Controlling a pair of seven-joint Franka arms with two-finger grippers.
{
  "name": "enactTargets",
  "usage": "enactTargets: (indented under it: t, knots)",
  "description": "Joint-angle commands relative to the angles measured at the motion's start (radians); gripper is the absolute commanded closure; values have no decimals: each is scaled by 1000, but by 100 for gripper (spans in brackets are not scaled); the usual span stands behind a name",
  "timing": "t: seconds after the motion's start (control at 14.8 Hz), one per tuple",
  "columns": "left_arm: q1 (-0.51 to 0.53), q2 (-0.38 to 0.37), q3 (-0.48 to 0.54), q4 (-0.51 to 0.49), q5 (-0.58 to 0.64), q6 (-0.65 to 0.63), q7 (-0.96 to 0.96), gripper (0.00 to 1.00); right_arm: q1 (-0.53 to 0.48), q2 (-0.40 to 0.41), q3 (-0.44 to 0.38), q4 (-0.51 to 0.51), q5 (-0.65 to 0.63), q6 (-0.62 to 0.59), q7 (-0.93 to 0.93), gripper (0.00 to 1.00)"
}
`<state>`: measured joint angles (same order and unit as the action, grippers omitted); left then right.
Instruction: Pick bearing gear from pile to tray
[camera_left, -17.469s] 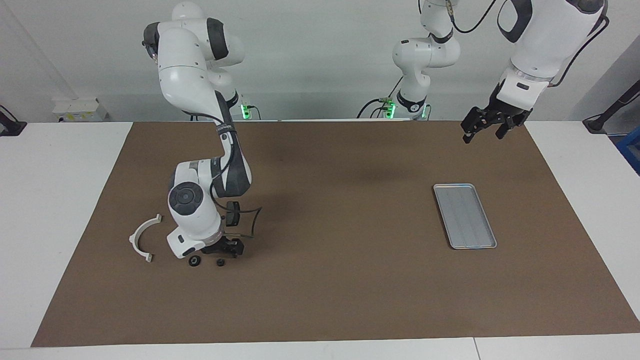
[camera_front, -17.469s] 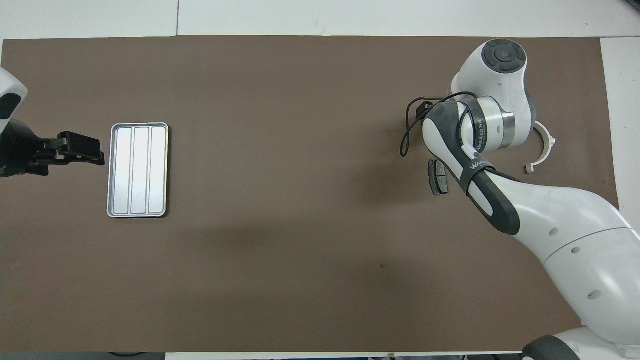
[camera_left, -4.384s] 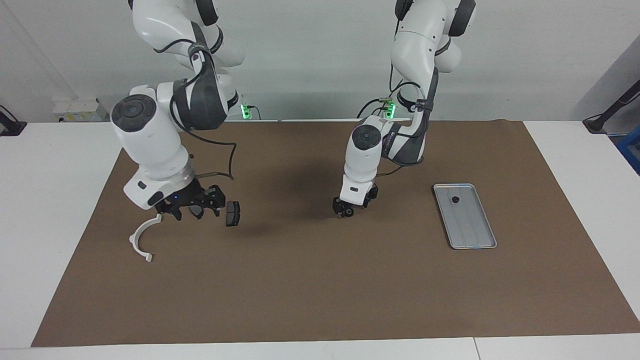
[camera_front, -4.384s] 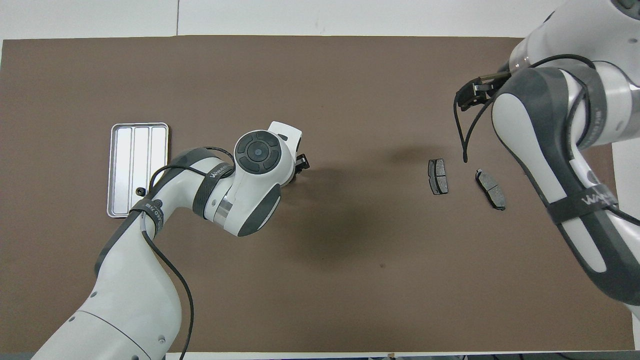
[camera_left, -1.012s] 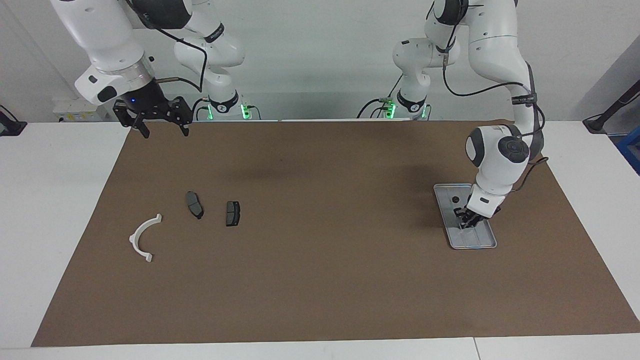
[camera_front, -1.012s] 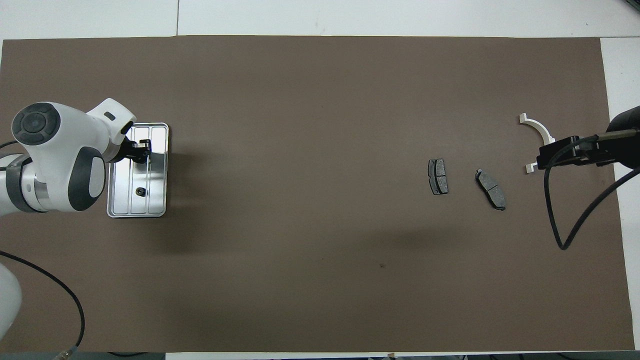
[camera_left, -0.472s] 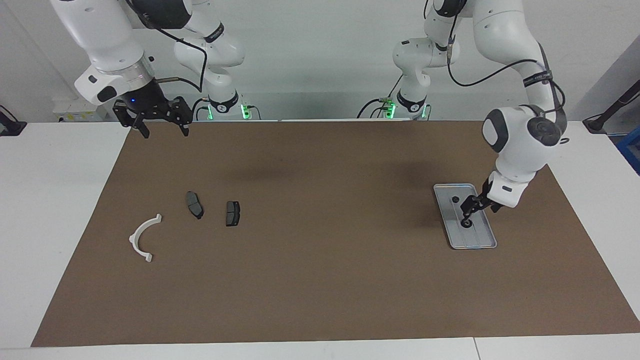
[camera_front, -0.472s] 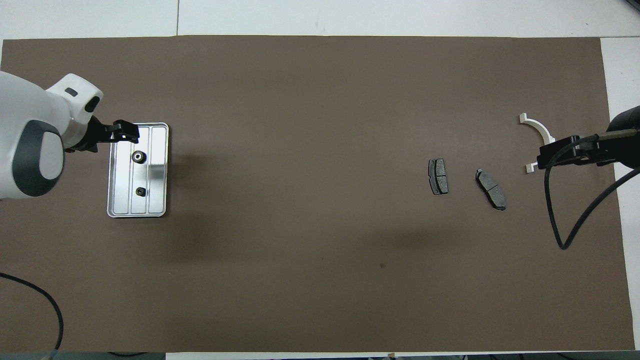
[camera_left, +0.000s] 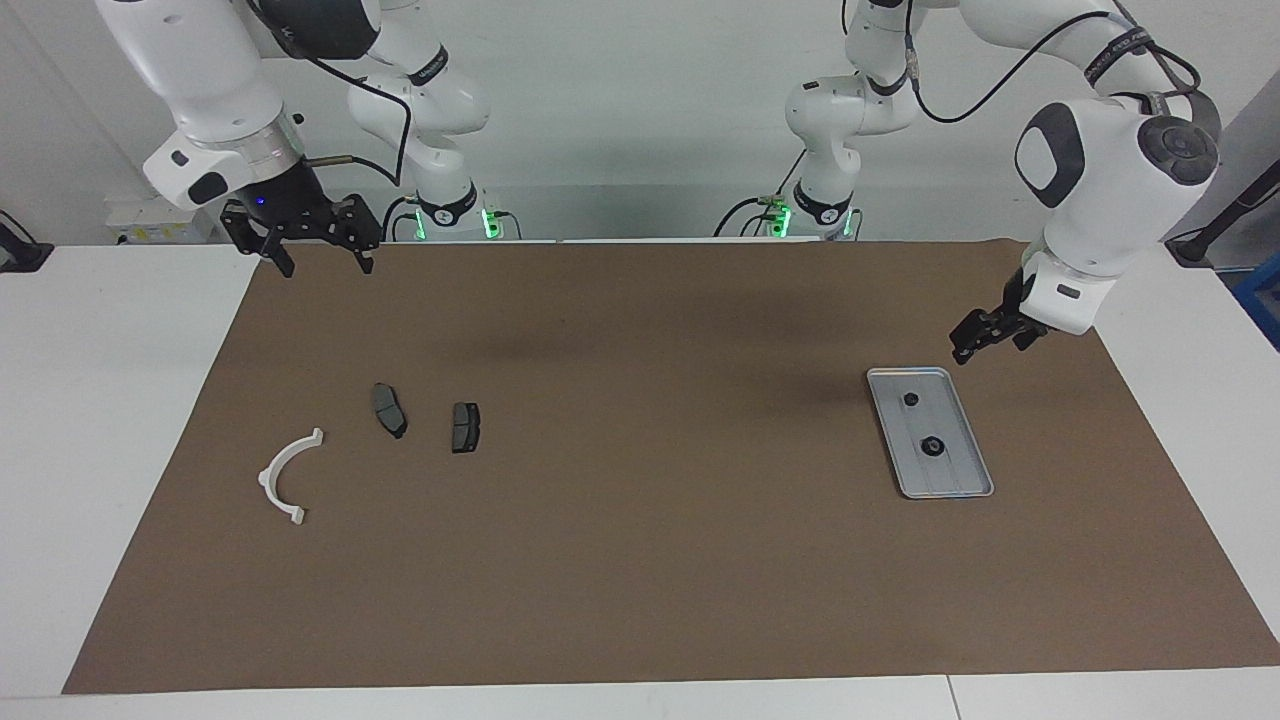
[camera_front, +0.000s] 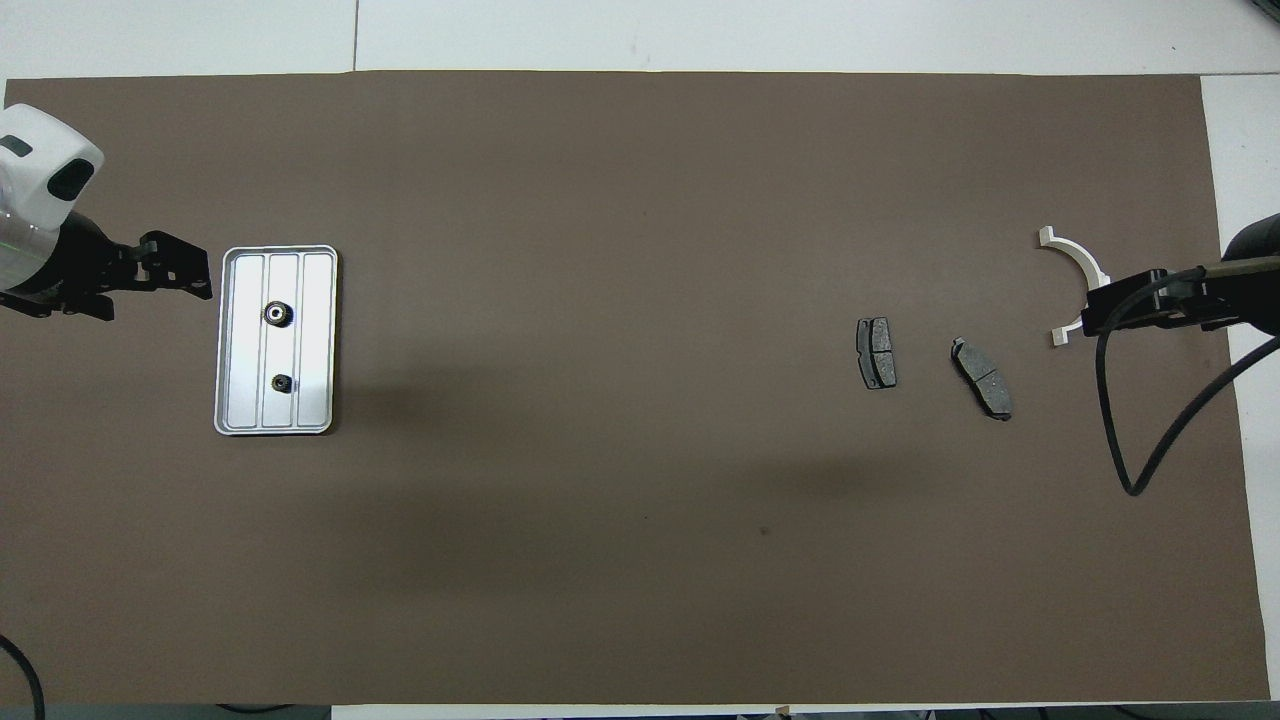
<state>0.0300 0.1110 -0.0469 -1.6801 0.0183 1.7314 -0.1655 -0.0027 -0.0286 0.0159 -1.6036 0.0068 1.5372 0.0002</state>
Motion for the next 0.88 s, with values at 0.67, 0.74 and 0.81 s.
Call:
enactTargets:
  t: [0.67,0.74,0.81]
  knots:
    - [-5,-135,-24,-95,-27,-55,12,0,-16,-1,12,2,-16,9,12,0]
    - [-8,-143,-24,-95,-28,-61,12,0,-16,-1,12,4,-16,9,12,0]
    - [-10,-151,-24,-92,-28,-78,12,0,-16,-1,12,4,-16,9,14,0]
